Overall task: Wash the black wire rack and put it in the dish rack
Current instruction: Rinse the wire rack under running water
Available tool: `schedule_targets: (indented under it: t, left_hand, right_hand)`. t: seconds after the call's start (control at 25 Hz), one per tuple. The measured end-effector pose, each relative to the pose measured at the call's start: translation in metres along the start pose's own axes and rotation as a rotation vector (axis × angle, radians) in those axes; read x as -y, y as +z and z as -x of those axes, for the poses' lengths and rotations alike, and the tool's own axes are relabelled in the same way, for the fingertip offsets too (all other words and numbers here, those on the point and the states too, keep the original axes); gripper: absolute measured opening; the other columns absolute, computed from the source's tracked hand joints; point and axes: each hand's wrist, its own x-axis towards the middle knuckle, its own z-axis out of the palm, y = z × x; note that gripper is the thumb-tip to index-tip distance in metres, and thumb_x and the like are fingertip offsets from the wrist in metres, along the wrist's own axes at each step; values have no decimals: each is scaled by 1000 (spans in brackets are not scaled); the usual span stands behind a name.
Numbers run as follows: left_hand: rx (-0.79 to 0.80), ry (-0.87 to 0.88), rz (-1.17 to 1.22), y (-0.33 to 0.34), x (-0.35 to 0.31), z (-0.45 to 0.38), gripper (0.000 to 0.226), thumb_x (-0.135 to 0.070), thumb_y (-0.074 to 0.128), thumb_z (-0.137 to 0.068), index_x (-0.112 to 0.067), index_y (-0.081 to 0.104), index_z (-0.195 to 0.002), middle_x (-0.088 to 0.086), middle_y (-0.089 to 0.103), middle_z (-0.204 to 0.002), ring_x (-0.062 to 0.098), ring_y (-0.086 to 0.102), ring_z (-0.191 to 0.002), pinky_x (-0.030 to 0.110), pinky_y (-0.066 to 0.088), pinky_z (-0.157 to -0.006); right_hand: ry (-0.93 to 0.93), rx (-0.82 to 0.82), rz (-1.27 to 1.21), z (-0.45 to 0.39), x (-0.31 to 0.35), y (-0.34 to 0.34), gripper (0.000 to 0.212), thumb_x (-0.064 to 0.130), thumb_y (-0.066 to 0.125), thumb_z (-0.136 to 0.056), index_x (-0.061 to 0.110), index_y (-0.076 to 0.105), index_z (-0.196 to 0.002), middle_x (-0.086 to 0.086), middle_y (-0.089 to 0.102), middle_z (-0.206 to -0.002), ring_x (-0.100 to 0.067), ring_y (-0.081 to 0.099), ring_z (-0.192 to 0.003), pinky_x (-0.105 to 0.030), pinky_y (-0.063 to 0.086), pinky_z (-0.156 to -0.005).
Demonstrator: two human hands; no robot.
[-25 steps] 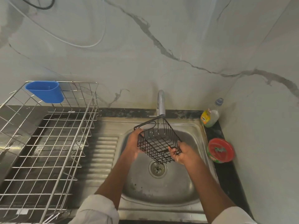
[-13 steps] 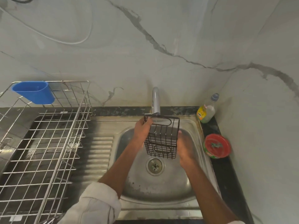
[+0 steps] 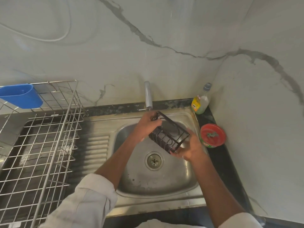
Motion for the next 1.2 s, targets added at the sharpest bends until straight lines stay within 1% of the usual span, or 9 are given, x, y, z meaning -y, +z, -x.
schedule_targets:
  t: [0.12, 0.28, 0.36, 0.44, 0.56, 0.64, 0.92, 1.04, 1.2]
  left_hand:
    - [36, 12, 67, -5, 19, 27, 55, 4, 71, -89, -23, 67, -137, -7, 74, -128, 9, 71, -114, 27, 56, -96]
    - [42, -27, 454, -24, 47, 65, 46, -16, 57, -98, -5, 60, -143, 7, 71, -139, 21, 66, -130, 33, 55, -102]
    - [-3, -194, 601, -27, 48, 81, 34, -30, 47, -110, -9, 66, -130, 3, 81, -114, 22, 76, -110, 36, 58, -91]
    - [7, -344, 511, -24, 53, 83, 35, -47, 49, -109, -18, 64, -121, 0, 80, -100, 23, 74, -97, 38, 56, -91]
    - [4, -479, 465, -20, 70, 74, 42, -44, 69, -99, -13, 64, -127, 16, 73, -121, 36, 70, -113, 49, 56, -100]
    - [-44, -504, 480, -15, 79, 62, 41, -36, 72, -97, -9, 67, -129, 21, 73, -129, 39, 71, -119, 48, 60, -95]
    - [-188, -412, 594, -17, 77, 46, 30, -10, 66, -100, -18, 69, -129, 3, 77, -123, 28, 66, -116, 32, 48, -83]
    - [-309, -330, 656, -32, 80, 53, 30, -4, 60, -104, -18, 70, -129, -1, 75, -116, 25, 68, -116, 34, 46, -93]
    - [-407, -223, 611, -44, 84, 67, 47, 0, 66, -99, -18, 60, -143, -5, 72, -116, 19, 65, -114, 40, 47, -104]
  right_hand:
    - [-33, -68, 3, -1, -16, -1, 14, 18, 59, -88, 4, 61, -91, -23, 60, -107, -39, 61, -99, -56, 50, -101]
    - [-125, -30, 155, 2, -33, -4, 11, -3, 48, -79, 2, 51, -89, -16, 49, -73, -30, 52, -62, -37, 51, -58]
    - [-152, 30, 227, -1, -42, -6, 23, -9, 51, -72, 0, 52, -93, -17, 49, -83, -28, 55, -68, -38, 51, -57]
    - [-199, 59, 302, 1, -51, -10, 37, -19, 47, -75, 1, 58, -105, -14, 54, -103, -28, 62, -92, -40, 57, -67]
    - [-342, 75, 496, 8, -56, -17, 68, -25, 45, -81, 18, 58, -131, -4, 60, -122, -31, 62, -119, -45, 60, -90]
    - [-449, 64, 578, 10, -53, -21, 72, -28, 44, -77, 25, 59, -123, 2, 57, -134, -19, 61, -123, -40, 57, -90]
    - [-675, -1, 839, -2, -44, 2, 49, -17, 53, -87, 27, 64, -104, 20, 68, -125, -2, 57, -122, -27, 53, -82]
    - [-727, 42, 883, -14, -40, 32, 49, -19, 52, -86, 24, 68, -106, 21, 69, -119, 3, 59, -111, -33, 57, -87]
    - [-739, 129, 906, -21, -31, 70, 45, -21, 56, -88, 20, 68, -104, 11, 69, -115, -1, 64, -97, -11, 53, -65]
